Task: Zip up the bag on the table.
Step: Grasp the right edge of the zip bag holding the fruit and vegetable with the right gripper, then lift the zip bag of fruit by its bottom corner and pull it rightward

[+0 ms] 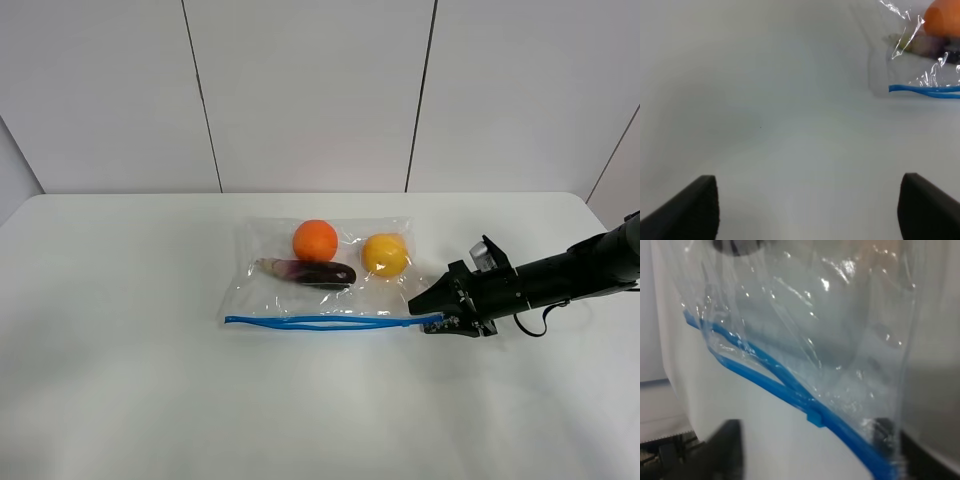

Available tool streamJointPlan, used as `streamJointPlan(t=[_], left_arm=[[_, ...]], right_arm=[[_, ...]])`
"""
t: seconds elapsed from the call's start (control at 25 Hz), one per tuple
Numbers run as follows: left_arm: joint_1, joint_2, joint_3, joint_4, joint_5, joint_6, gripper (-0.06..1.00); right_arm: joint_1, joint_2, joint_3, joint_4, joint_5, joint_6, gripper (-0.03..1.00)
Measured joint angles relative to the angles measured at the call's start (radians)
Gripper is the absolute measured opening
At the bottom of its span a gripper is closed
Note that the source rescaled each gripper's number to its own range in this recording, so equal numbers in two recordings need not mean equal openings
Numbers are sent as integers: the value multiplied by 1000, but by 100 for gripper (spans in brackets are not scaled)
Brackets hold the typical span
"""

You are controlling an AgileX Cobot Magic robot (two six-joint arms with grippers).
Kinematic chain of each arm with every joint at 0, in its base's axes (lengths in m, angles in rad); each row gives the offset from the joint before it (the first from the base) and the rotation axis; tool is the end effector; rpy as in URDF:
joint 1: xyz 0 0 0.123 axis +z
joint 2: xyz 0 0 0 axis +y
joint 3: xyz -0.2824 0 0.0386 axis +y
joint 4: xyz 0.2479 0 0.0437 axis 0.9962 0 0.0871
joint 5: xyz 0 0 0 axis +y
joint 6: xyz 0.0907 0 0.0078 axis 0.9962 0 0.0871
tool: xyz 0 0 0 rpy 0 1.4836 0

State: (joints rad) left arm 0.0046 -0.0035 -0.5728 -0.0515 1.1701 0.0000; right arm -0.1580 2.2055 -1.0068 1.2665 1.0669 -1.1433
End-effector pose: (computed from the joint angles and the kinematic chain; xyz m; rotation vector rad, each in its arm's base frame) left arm -0.0190 -0.0044 0.2881 0.0034 2.0768 -0.0587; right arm 0.3353 0.0237 0.0626 0.0395 2.6704 1.4308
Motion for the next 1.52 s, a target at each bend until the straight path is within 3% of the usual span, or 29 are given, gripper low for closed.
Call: streamJointPlan(t=[0.12,0.24,0.84,1.04,1.52], left_arm=[[0,0,0,0,0,0,100],[0,0,0,0,0,0,100],[0,0,0,0,0,0,100],[0,0,0,0,0,0,100],[0,0,0,0,0,0,100]], right_arm=[[0,0,0,-3,-1,-1,34],[0,0,0,-4,-1,-1,25],[0,0,0,-8,0,-1,22],[0,0,0,-7,1,-10,1],[0,0,0,17,116,-20,0]])
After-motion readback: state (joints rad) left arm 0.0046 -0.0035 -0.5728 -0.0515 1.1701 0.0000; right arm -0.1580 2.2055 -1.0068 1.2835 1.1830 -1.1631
